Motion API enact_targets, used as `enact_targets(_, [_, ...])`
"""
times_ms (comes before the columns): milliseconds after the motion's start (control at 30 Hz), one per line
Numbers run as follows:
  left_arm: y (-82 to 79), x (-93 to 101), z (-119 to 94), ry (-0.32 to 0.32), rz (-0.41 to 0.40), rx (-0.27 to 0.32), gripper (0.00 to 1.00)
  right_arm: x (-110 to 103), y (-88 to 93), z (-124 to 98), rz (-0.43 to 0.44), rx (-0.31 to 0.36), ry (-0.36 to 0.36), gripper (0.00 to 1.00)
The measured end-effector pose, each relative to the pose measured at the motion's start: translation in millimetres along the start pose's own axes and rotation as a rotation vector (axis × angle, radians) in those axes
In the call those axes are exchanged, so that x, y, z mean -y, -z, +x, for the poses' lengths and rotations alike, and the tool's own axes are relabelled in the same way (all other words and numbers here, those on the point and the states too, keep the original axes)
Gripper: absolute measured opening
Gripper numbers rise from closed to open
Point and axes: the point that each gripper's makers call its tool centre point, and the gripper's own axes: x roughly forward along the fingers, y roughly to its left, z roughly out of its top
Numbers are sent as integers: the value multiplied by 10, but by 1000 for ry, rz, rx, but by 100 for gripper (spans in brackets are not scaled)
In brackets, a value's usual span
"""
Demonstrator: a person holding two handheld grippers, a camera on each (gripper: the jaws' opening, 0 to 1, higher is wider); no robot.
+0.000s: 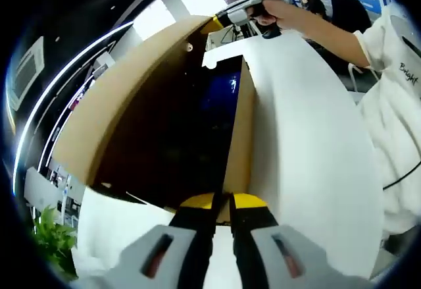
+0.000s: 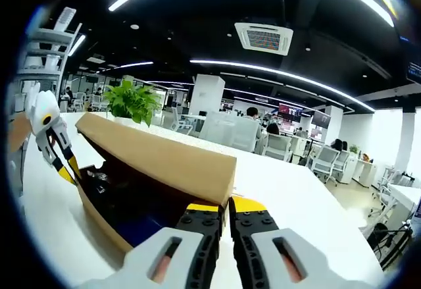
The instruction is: Operate the shoe box by opening the lid, removing the specified soft item, and placing it in the target area until the item is outside and the box remains undamaged.
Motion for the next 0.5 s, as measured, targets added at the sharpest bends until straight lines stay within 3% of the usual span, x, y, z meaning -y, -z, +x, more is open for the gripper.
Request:
enact_targets(233, [5,17,-22,37,24,8,6,3,-54,39,17,-24,-32,2])
enact_targets(500, [21,28,-27,75,41,-44,7,30,-142,120,-1,-94,-71,2])
